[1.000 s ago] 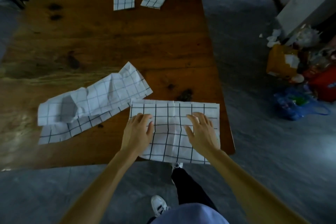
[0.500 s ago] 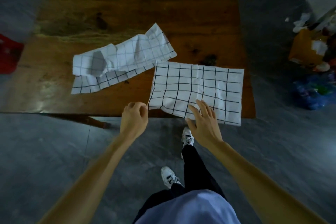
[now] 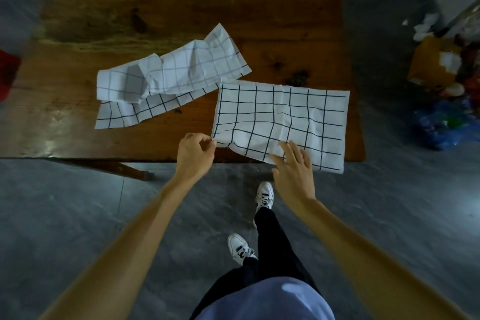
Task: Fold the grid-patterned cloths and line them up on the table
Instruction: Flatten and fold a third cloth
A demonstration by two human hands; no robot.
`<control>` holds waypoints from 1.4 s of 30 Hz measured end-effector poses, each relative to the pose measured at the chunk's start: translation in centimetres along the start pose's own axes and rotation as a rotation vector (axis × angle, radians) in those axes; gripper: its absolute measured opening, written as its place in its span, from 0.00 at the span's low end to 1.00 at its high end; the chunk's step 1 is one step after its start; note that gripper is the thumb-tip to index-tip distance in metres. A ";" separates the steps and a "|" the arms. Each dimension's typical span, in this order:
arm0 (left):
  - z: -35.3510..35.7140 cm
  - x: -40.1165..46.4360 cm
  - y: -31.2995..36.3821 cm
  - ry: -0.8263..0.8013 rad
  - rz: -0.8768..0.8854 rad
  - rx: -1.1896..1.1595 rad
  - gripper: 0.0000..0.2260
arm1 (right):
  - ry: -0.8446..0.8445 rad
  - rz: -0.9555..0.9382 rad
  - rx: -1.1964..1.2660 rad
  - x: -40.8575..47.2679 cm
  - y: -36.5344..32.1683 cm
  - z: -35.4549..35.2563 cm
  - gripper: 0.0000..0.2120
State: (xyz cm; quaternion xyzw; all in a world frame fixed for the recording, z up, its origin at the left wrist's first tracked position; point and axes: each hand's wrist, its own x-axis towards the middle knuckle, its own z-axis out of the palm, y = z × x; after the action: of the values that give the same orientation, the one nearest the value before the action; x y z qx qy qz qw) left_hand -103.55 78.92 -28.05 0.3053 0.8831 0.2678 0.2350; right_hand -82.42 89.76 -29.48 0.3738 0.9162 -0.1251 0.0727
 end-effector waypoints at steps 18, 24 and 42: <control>-0.4 -0.2 0.2 -0.089 -0.102 -0.126 0.10 | 0.143 0.061 -0.097 0.9 0.6 1.5 0.11; -0.5 -0.4 0.1 -0.072 -0.086 -0.110 0.09 | 0.220 0.055 -0.075 0.8 1.1 1.1 0.08; 6.5 -1.9 2.8 -0.213 0.369 0.474 0.26 | 0.065 -0.011 0.244 2.2 2.7 0.7 0.25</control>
State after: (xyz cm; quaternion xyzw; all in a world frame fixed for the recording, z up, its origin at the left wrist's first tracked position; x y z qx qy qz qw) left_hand -97.30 81.66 -30.69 0.5327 0.8211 0.0592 0.1960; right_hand -82.07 92.90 -31.18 0.3788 0.8980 -0.2239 -0.0036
